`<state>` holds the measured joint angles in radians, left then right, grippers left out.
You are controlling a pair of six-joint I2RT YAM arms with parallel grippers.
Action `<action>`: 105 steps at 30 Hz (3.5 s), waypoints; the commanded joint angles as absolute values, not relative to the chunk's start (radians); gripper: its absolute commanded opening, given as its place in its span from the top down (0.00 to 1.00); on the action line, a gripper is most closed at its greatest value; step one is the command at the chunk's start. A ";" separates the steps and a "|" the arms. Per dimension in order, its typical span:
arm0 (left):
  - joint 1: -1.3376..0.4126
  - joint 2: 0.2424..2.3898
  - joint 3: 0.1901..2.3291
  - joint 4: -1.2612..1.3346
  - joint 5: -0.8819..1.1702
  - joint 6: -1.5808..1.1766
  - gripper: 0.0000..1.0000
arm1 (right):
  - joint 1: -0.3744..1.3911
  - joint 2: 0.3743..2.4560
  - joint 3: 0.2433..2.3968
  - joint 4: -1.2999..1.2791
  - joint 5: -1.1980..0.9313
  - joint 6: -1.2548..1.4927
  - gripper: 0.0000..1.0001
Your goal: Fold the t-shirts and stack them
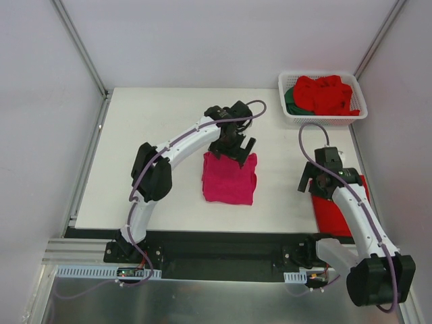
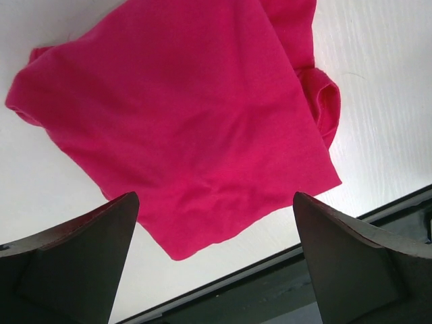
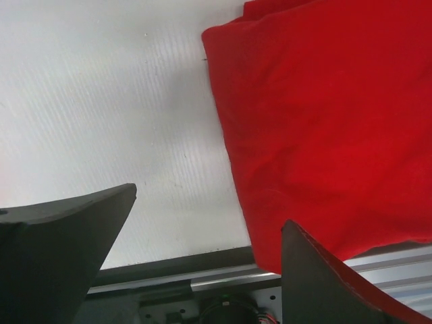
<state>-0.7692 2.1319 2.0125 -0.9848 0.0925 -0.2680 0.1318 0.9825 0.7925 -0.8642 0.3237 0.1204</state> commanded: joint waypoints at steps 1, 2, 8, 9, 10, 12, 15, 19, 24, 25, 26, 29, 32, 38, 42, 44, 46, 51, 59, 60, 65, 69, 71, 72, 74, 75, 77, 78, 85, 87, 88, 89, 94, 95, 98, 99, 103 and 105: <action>-0.802 2.172 2.082 -1.031 0.116 -0.233 0.01 | 0.010 0.967 0.803 -0.884 0.206 0.187 0.04; -0.805 2.189 2.097 -1.032 0.132 -0.230 0.01 | -0.012 0.960 0.789 -0.852 0.192 0.216 0.04; -0.822 2.201 2.097 -1.039 0.159 -0.213 0.01 | -0.152 0.957 0.715 -0.763 0.265 0.250 0.04; -0.821 2.200 2.095 -1.042 0.167 -0.210 0.01 | -0.169 0.963 0.707 -0.750 0.273 0.247 0.04; -0.821 2.201 2.095 -1.040 0.173 -0.209 0.01 | -0.208 0.974 0.706 -0.741 0.275 0.244 0.04; -0.821 2.200 2.094 -1.042 0.187 -0.206 0.01 | -0.254 1.026 0.713 -0.739 0.255 0.210 0.04; -0.821 2.201 2.097 -1.040 0.209 -0.196 0.01 | -0.365 1.069 0.713 -0.726 0.250 0.175 0.04; -0.821 2.204 2.092 -1.040 0.238 -0.183 0.01 | -0.417 1.063 0.675 -0.666 0.276 0.208 0.04; -0.821 2.210 2.080 -1.040 0.278 -0.179 0.01 | -0.431 1.070 0.617 -0.581 0.290 0.294 0.04; -0.821 2.209 2.079 -1.039 0.278 -0.178 0.01 | -0.434 1.092 0.615 -0.574 0.264 0.310 0.04; -0.819 2.207 2.076 -1.034 0.275 -0.176 0.01 | -0.437 1.113 0.615 -0.566 0.252 0.314 0.04; -0.813 2.198 2.039 -1.009 0.279 -0.187 0.01 | -0.457 1.186 0.595 -0.519 0.184 0.321 0.04; -0.796 2.192 1.981 -0.959 0.316 -0.207 0.01 | -0.468 1.242 0.581 -0.471 0.161 0.308 0.04; -0.759 2.180 1.870 -0.896 0.322 -0.225 0.01 | -0.469 1.241 0.531 -0.388 0.127 0.304 0.04; -0.746 2.189 1.845 -0.885 0.281 -0.229 0.01 | -0.471 1.238 0.535 -0.394 0.121 0.287 0.04; -0.741 2.198 1.845 -0.876 0.264 -0.230 0.01 | -0.471 1.241 0.535 -0.393 0.101 0.285 0.04; -0.733 2.213 1.845 -0.864 0.264 -0.236 0.01 | -0.471 1.250 0.540 -0.393 0.083 0.285 0.04; -0.704 2.235 1.835 -0.851 0.270 -0.239 0.01 | -0.469 1.262 0.545 -0.391 0.041 0.278 0.04; -0.677 2.235 1.776 -0.789 0.271 -0.259 0.01 | -0.468 1.281 0.560 -0.396 0.009 0.264 0.04; -0.673 2.232 1.757 -0.781 0.278 -0.262 0.01 | -0.466 1.287 0.563 -0.390 0.009 0.261 0.04; -0.643 2.178 1.652 -0.744 0.282 -0.288 0.01 | -0.411 1.337 0.600 -0.383 -0.083 0.249 0.04; -0.620 2.113 1.597 -0.736 0.259 -0.291 0.01 | -0.359 1.374 0.630 -0.374 -0.101 0.244 0.04; -0.611 2.089 1.560 -0.735 0.247 -0.295 0.01 | -0.332 1.388 0.643 -0.374 -0.110 0.244 0.04; -0.600 2.067 1.549 -0.733 0.238 -0.295 0.01 | -0.325 1.394 0.649 -0.374 -0.113 0.244 0.04; -0.591 2.043 1.514 -0.733 0.235 -0.298 0.01 | -0.295 1.410 0.669 -0.376 -0.120 0.245 0.04; -0.583 2.022 1.502 -0.732 0.226 -0.298 0.01 | -0.282 1.414 0.675 -0.379 -0.118 0.247 0.04; -0.577 2.002 1.468 -0.732 0.215 -0.296 0.01 | -0.240 1.427 0.706 -0.390 -0.107 0.250 0.04; -0.569 1.982 1.456 -0.732 0.207 -0.298 0.01 | -0.224 1.430 0.716 -0.391 -0.103 0.253 0.04; -0.531 1.884 1.358 -0.732 0.178 -0.295 0.01 | -0.069 1.502 0.831 -0.414 -0.094 0.290 0.04; -0.523 1.850 1.336 -0.733 0.170 -0.293 0.01 | -0.034 1.535 0.870 -0.411 -0.090 0.313 0.04; -0.520 1.838 1.329 -0.733 0.169 -0.288 0.01 | -0.005 1.551 0.882 -0.408 -0.097 0.321 0.04; -0.512 1.815 1.310 -0.733 0.158 -0.288 0.01 | -0.002 1.578 0.903 -0.403 -0.100 0.328 0.04; -0.480 1.761 1.234 -0.733 0.146 -0.279 0.01 | 0.124 1.667 0.971 -0.388 -0.115 0.383 0.04; -0.471 1.746 1.224 -0.735 0.144 -0.278 0.01 | 0.141 1.681 0.982 -0.387 -0.114 0.387 0.04; -0.463 1.720 1.189 -0.735 0.137 -0.276 0.01 | 0.201 1.729 1.026 -0.387 -0.109 0.402 0.04; -0.460 1.712 1.181 -0.735 0.129 -0.273 0.01 | 0.218 1.758 1.052 -0.385 -0.109 0.406 0.04; -0.451 1.689 1.146 -0.732 0.120 -0.271 0.01 | 0.299 1.821 1.110 -0.396 -0.115 0.417 0.04; -0.451 1.678 1.144 -0.733 0.124 -0.273 0.01 | 0.322 1.835 1.129 -0.416 -0.097 0.408 0.04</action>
<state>-0.4572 1.7336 1.1591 -0.6979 0.1474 -0.2920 0.2626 1.7561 1.1126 -0.3798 -0.0475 0.3687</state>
